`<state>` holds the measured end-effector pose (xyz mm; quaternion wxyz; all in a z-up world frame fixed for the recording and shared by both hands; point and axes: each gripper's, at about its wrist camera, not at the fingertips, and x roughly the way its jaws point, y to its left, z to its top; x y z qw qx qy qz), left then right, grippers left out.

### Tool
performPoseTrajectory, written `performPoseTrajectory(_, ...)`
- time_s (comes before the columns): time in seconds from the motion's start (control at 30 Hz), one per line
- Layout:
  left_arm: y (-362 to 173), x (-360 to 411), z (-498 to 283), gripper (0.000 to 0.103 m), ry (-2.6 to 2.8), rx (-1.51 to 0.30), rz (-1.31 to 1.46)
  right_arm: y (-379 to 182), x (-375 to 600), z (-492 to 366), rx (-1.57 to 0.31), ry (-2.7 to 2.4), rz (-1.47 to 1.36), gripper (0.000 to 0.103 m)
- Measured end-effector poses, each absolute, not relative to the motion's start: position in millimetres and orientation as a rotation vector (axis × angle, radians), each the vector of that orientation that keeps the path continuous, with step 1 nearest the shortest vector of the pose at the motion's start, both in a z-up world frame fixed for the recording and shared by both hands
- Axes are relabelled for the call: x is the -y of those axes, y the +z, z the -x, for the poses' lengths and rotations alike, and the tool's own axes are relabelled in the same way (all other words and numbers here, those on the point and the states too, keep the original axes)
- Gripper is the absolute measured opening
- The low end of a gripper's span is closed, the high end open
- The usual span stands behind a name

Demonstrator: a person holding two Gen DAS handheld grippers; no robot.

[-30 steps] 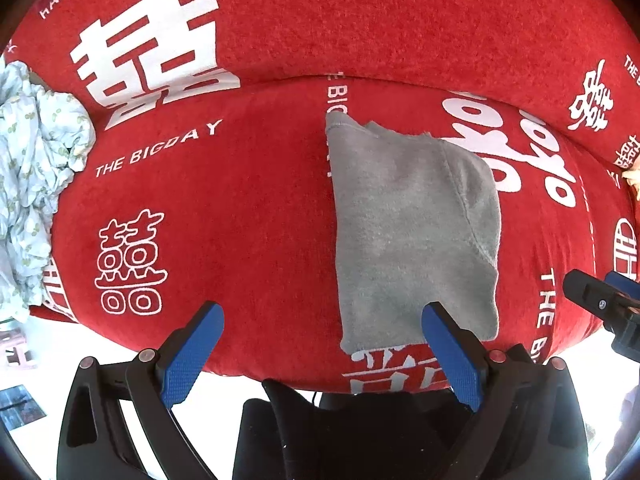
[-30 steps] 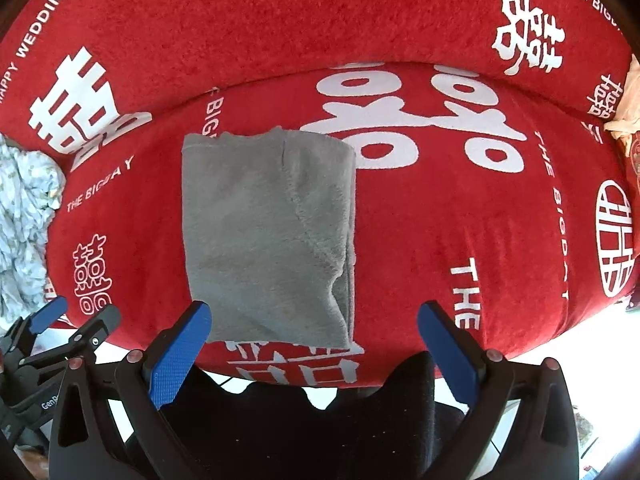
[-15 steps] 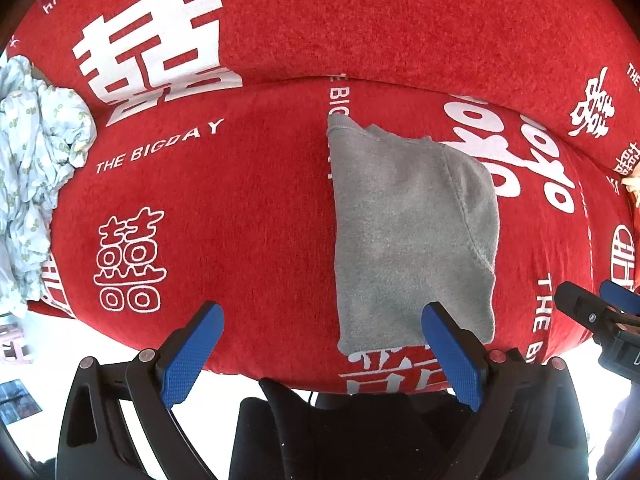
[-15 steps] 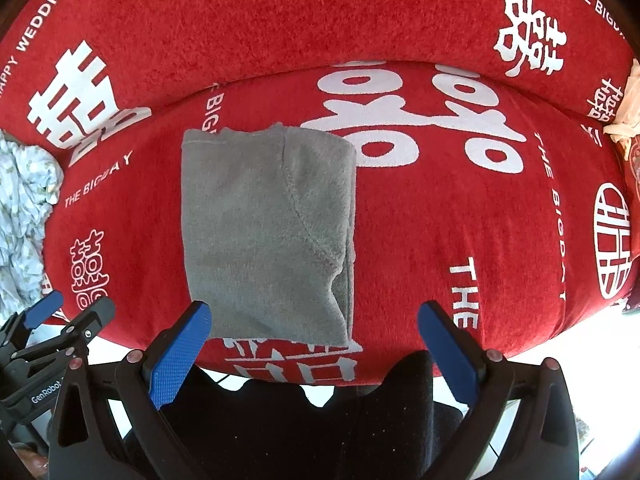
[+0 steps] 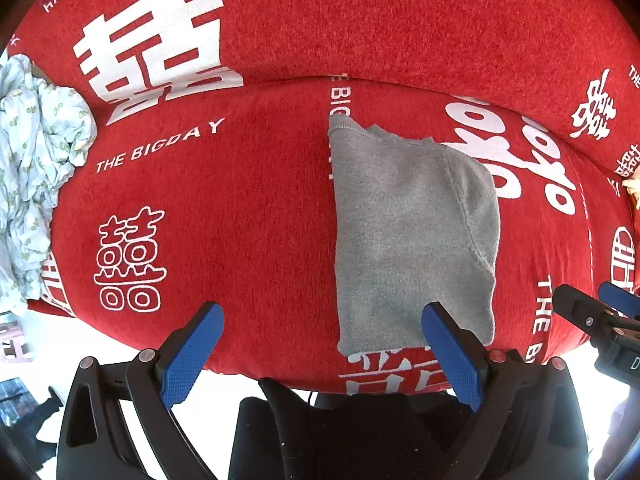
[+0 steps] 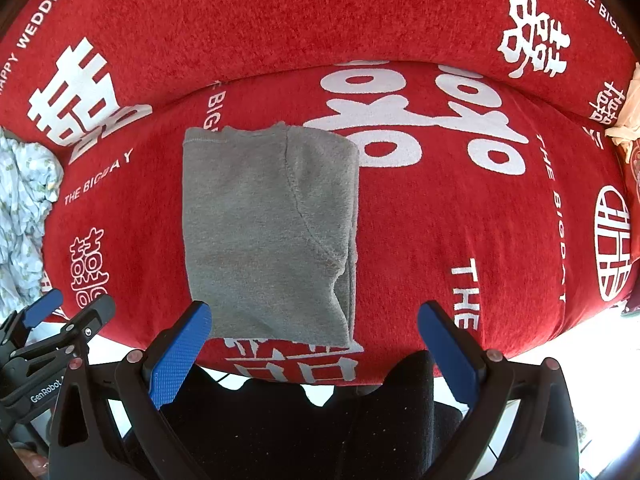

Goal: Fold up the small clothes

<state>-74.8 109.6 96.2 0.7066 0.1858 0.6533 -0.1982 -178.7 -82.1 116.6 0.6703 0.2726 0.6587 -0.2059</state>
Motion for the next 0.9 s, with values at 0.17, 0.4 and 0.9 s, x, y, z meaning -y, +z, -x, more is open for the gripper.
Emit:
performPoseTrajectory(0.17, 96.2, -109.3, 74.8, 0.1, -0.439, -1.451, -0.414, 116.6, 82.8, 178.4, -1.485, -0.463, -0.614, 0.103)
performPoseTrajectory(0.4, 96.5, -108.5, 74.3, 0.1, -0.441, -1.453, -0.415, 116.4, 82.8, 178.2, -1.486, -0.461, -0.612, 0.103)
performPoseTrajectory(0.9, 93.7, -108.1, 78.3, 0.1, -0.458, -1.477, -0.39, 115.0, 81.7, 181.2, -1.487, -0.465, -0.618, 0.103)
